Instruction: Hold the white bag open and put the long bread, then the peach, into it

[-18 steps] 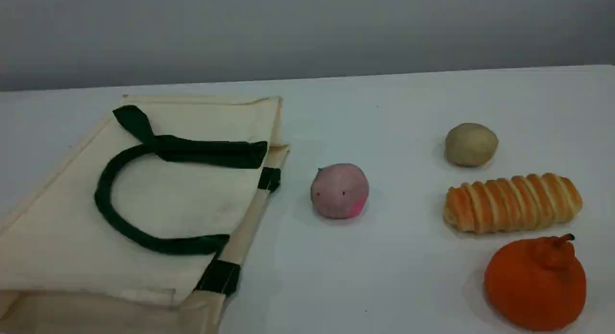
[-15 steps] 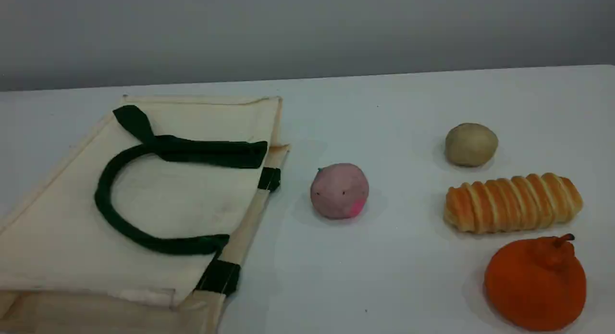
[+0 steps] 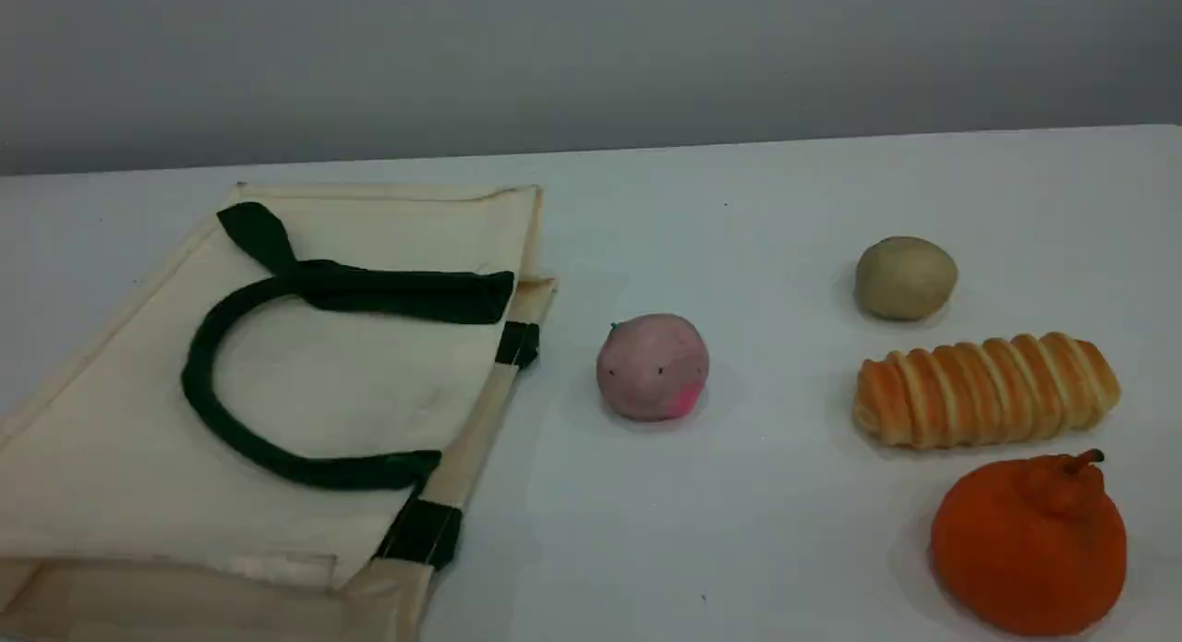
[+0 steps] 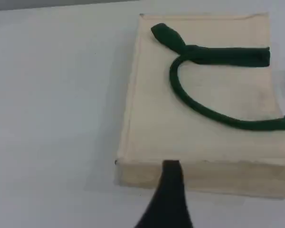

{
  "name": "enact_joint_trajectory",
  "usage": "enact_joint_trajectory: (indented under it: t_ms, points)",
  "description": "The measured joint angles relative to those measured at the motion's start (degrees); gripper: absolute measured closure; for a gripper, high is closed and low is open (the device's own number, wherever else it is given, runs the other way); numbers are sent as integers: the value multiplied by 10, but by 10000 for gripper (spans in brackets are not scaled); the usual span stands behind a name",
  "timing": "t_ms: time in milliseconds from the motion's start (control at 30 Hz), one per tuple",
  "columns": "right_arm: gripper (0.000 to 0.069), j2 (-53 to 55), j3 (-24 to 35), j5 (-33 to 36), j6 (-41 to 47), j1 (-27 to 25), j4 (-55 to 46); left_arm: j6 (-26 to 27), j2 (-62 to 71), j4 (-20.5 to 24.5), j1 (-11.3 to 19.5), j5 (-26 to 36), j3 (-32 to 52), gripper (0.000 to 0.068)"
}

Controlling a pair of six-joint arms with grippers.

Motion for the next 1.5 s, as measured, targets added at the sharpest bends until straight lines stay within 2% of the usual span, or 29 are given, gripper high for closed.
enact_joint_trajectory:
  t_ms: [767, 933, 1100, 1233, 1367, 1500]
  points:
    - [113, 0, 0, -1, 0, 0, 0, 0, 0, 0, 0, -1, 0, 95]
    - [113, 0, 0, -29, 0, 14, 14, 0, 0, 0, -1, -5, 0, 95]
    - [113, 0, -1, -32, 0, 33, 25, -4, 7, -1, -22, -5, -2, 95]
    - [113, 9, -3, -53, 23, 35, 32, -9, 45, 2, -29, -34, -19, 95]
    - [113, 63, -27, -86, 36, 35, 46, -26, 110, 2, -29, -66, -57, 95]
    - [113, 143, -86, -91, 34, 35, 38, -34, 200, 2, -29, -76, -109, 95]
